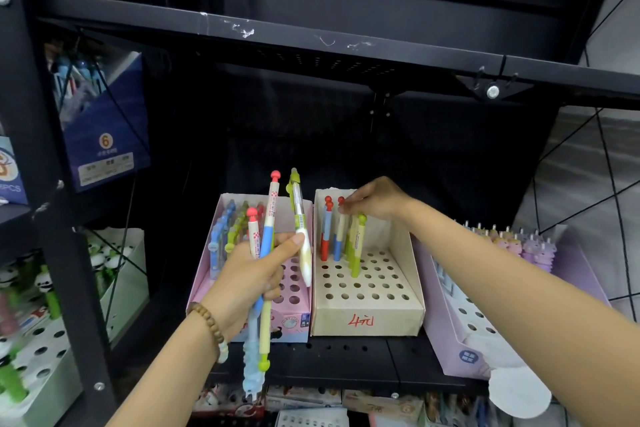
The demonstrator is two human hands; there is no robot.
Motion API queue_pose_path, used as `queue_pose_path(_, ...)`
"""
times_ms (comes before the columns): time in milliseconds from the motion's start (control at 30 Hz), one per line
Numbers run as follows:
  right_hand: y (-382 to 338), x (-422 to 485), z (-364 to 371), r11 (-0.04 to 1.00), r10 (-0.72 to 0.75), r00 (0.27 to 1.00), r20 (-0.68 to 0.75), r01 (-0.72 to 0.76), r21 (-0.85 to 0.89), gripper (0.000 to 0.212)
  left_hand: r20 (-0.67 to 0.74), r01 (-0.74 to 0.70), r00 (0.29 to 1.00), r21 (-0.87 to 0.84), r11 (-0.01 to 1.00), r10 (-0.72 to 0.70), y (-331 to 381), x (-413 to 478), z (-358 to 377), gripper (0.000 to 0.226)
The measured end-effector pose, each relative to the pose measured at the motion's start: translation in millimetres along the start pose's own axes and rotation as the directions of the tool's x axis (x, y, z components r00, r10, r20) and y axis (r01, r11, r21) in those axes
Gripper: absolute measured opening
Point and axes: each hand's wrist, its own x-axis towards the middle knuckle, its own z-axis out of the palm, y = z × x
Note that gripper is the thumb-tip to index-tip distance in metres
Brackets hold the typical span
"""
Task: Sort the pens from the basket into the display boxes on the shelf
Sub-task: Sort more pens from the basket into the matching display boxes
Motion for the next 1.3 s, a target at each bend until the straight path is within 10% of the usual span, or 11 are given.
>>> queue_pose_path(300,-23,-35,-6,0.922,-0.245,0.956,-0.159,0.281,0.265,0.018,-0.021,0.0,1.0,0.004,1.0,0.0,-4,1,13,0.042)
queue_pose_path(767,-68,-78,36,0.709,-0.264,0.964,0.031,0.172,0.684,0.021,-0.255,-0.151,0.954,0.044,0.988,0.157,2,-30,-21,0.039)
queue_pose_path(1300,-84,-74,118,0.814,-0.482,0.871,-0.094,0.485,0.32,0.028,-0.331,-0.069,0.942,-0.047,0.997,0.05,-7,-60,-84,0.028)
